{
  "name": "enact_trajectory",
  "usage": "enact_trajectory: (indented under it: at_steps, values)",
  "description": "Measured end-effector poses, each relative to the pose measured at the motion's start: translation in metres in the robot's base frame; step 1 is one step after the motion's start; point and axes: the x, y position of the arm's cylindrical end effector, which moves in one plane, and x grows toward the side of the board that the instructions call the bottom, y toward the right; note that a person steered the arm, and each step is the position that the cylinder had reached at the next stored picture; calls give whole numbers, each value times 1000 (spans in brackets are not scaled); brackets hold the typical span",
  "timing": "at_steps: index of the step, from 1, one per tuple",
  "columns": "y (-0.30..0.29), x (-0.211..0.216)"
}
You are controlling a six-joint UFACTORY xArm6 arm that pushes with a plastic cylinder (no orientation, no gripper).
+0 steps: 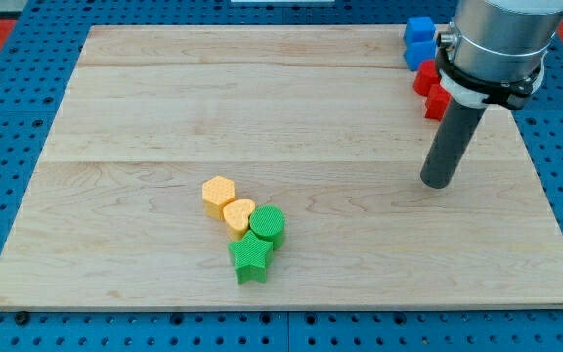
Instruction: Move your arm towards the group of blocks
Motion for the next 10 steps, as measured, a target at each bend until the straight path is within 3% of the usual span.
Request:
enact_trajectory:
  at_steps: [7,9,10]
  values:
    - [7,0]
    - [7,75]
    - [-54,85]
